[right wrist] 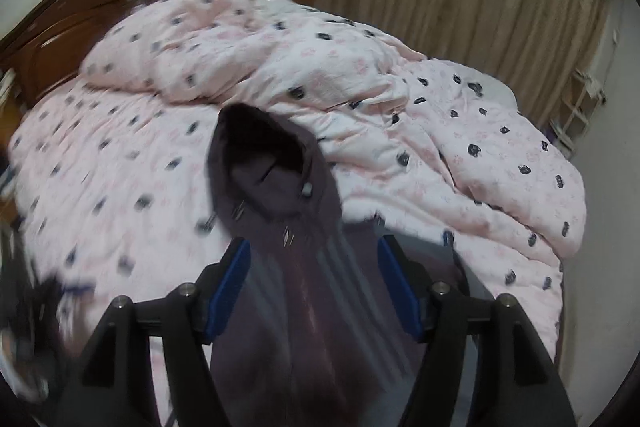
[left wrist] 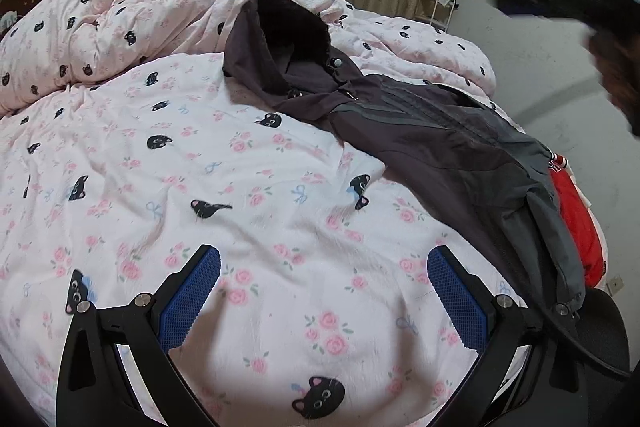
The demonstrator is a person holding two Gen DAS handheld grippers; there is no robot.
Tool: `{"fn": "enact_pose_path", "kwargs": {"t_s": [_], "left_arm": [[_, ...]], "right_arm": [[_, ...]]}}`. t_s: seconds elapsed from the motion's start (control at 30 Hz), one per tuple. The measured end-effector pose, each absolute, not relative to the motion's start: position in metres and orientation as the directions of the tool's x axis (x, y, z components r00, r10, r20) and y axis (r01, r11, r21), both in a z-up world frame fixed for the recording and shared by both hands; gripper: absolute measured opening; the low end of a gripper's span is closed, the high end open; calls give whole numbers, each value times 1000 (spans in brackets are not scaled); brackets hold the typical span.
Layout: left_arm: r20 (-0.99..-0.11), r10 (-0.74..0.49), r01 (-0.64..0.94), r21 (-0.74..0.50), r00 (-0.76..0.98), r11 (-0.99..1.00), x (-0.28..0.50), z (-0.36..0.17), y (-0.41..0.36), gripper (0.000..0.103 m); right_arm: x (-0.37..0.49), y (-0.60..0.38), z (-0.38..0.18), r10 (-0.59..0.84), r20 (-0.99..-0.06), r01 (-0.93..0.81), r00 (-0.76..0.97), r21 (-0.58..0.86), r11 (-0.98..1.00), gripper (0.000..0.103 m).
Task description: Fold clothes
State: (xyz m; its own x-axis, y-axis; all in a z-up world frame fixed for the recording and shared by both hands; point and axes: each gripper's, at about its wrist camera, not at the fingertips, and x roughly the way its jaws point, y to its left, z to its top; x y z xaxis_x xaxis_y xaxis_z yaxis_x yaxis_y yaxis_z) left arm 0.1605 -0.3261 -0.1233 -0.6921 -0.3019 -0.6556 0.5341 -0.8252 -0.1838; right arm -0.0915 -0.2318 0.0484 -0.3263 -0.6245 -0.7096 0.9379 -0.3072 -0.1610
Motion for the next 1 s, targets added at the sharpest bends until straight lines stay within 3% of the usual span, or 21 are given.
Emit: {"fn": "enact_pose_path", "kwargs": {"t_s": [0.23,0.43,0.53,0.73,0.87,1.0], "left_arm": [[-654,-319,551,-181,-686,-815,169,-122,-315,102],[-641,-320,555,-201,-698,-807,180,-118,-311,103],[-631,-314,565,-241,-709,-789,190,-116,-315,103],[-619,-337,564,-212,-709,-798,199,-113,-309,103],[-619,-331,546,-193,-713,-815,200,-115,-302,103],[-628,-326,540,-180,-707,-823,201,-117,-298,103]], "right_arm": [[-3,-151,7,-600,-760,969,-248,-191,-158,66],[52,-118,-48,-570,-810,990,-140,-116,-79,62],[66,-119,-74,-556,-823,993,-117,-91,-74,49],[57,-146,-102,-570,-799,973,-194,-83,-214,45],[36,-171,-122,-517,-814,946,-265,-117,-302,21],[22,-188,-137,-459,-823,921,-335,-182,-345,19]]}}
